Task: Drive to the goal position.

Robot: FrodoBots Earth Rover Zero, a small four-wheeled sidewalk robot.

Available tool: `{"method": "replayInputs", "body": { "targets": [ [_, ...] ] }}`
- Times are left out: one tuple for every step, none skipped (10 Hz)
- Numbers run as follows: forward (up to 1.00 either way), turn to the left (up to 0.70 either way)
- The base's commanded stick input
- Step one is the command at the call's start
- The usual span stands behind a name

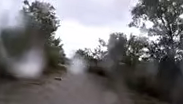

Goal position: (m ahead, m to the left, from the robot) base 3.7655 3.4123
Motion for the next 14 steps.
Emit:
{"method": "replayInputs", "body": {
  "targets": [
    [0.7, 0.0],
    [0.7, 0.0],
    [0.7, 0.0],
    [0.7, 0.0],
    [0.7, 0.0],
    [0.7, 0.07],
    [0.7, 0.13],
    [0.7, 0.14],
    [0.7, 0.14],
    [0.7, 0.14],
    [0.7, 0.02],
    [0.7, 0.0],
    [0.7, 0.0],
    [0.7, 0.0]
  ]
}}
